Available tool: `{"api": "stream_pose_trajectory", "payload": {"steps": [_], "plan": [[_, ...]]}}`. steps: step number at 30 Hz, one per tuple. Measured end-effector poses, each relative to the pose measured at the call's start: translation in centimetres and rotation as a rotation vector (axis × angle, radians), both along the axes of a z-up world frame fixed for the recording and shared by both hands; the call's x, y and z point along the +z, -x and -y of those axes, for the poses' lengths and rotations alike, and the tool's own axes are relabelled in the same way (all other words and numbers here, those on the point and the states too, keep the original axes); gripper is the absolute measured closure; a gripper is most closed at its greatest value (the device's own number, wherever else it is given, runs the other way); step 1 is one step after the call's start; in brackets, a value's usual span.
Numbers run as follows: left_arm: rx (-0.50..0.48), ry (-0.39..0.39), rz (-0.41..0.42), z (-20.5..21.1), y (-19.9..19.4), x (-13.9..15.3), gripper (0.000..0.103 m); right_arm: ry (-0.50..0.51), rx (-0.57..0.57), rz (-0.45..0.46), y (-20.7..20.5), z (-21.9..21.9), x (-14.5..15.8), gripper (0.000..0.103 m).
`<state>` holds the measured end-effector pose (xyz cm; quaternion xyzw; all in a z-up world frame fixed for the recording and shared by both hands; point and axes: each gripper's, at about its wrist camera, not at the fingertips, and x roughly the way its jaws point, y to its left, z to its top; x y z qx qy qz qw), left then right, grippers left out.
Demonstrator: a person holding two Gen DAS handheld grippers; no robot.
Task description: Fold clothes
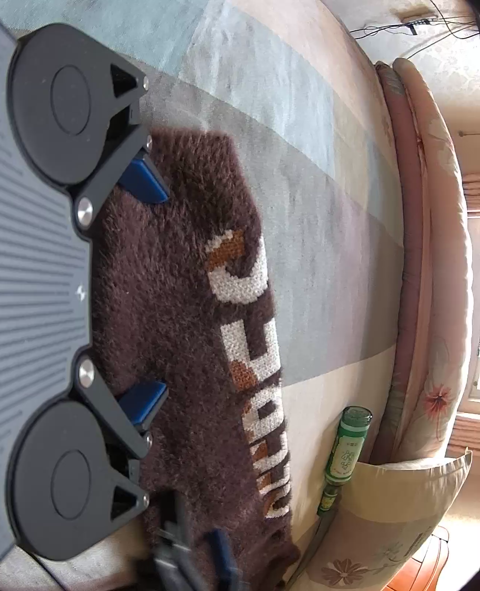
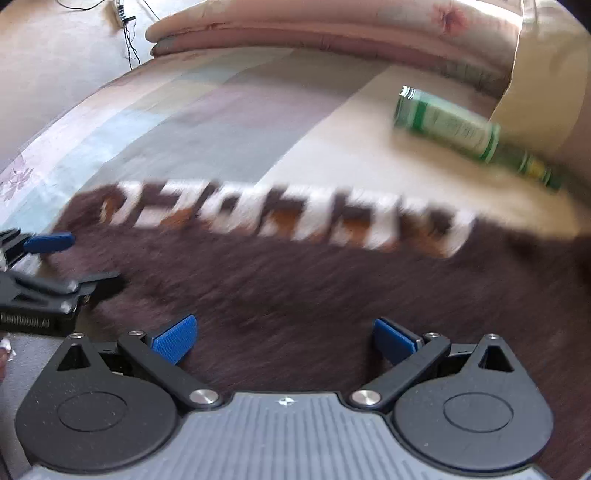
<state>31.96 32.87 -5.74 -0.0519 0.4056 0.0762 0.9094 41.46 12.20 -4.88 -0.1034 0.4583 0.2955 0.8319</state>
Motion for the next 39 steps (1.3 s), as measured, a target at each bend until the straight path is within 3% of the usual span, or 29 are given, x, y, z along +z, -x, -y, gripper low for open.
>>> {"api": "stream_pose_trajectory", "payload": {"steps": [3, 6, 9, 12, 14, 16, 20, 25, 31, 36, 39], "plan": [[0.014, -0.043, -0.008, 0.0, 0.1, 0.3, 0.001, 0.008, -0.029, 0.073, 2.7, 0.0, -0.5, 0.000], [0.062, -0.116, -0.001, -0.3, 0.5, 1.1, 0.001, 0.055, 0.030, 0.040, 3.5, -0.4, 0.4, 0.000], [0.114, -0.104, 0.017, -1.4, 0.8, 1.3, 0.001, -0.045, 0.020, 0.033, 2.6, -0.3, 2.2, 0.000], [0.149, -0.083, 0.006, -2.4, 0.8, 1.0, 0.001, -0.027, -0.039, 0.085, 1.4, -1.4, 1.8, 0.000], [0.153, -0.090, -0.003, -2.7, 0.9, 0.8, 0.001, 0.012, -0.042, 0.039, 1.4, -2.4, 0.1, 0.000], [0.152, -0.085, 0.014, -2.8, 1.0, 1.0, 0.001, 0.023, -0.030, 0.102, 3.2, -3.0, -0.5, 0.000], [0.111, -0.016, 0.086, -2.4, 1.5, 2.2, 0.001, -0.070, 0.052, -0.029, 3.7, -2.0, 1.2, 0.000], [-0.051, 0.014, 0.125, 1.5, 0.9, 3.2, 0.001, -0.081, -0.037, 0.046, 5.0, 3.2, 4.1, 0.000], [-0.095, -0.057, 0.000, 3.7, -0.8, 0.8, 0.001, -0.047, -0.240, 0.053, 7.7, 12.8, 4.6, 0.000], [0.018, -0.063, -0.023, 2.1, -0.2, 0.4, 0.000, 0.002, -0.349, 0.014, 11.7, 19.9, 3.6, 0.000], [0.146, -0.158, -0.019, 2.1, 0.1, 1.4, 0.001, 0.018, -0.353, 0.043, 14.9, 21.9, 3.3, 0.000]]}}
